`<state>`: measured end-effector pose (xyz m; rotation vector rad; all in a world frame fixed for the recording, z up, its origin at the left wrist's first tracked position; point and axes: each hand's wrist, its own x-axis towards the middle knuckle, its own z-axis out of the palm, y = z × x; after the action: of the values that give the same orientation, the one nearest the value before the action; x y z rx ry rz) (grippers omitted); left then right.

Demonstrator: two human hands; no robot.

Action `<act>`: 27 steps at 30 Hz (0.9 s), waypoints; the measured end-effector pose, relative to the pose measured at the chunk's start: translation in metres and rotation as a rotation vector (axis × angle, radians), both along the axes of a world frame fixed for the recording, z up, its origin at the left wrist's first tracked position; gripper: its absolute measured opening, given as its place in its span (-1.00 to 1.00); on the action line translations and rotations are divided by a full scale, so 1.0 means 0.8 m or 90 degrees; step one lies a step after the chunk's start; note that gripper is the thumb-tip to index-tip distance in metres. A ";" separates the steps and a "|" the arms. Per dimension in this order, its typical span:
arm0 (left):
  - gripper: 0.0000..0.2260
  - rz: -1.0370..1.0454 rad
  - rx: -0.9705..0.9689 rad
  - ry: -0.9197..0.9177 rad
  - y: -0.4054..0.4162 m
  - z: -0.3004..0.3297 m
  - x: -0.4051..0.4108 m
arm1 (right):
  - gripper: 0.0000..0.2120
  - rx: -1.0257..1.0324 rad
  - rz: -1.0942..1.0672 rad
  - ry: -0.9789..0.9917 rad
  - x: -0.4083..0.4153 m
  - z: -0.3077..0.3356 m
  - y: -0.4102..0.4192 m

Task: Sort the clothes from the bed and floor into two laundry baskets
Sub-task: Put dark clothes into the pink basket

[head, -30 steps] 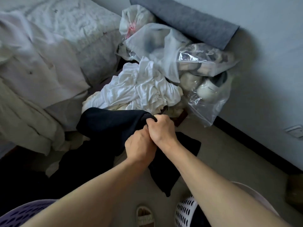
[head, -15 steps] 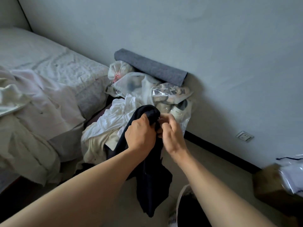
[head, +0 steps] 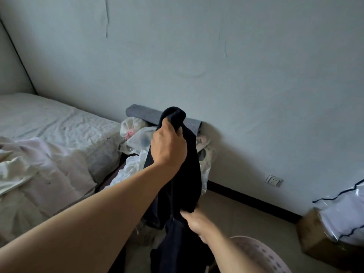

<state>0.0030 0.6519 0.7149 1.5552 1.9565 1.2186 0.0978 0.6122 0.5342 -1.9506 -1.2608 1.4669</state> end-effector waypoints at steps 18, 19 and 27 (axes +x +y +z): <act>-0.61 0.037 0.099 0.079 -0.032 0.036 0.037 | -0.65 0.095 -0.416 0.289 0.137 0.185 0.020; -0.64 0.026 0.096 0.086 -0.035 0.037 0.043 | -0.63 0.114 -0.430 0.289 0.146 0.200 0.020; -0.72 -0.098 -0.023 0.094 -0.056 0.044 0.099 | -0.62 0.271 -0.422 0.264 0.196 0.292 -0.001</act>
<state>0.0819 0.6068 0.7498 1.7859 1.8937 1.0276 0.2548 0.6118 0.7680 -1.4681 -0.5883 1.0688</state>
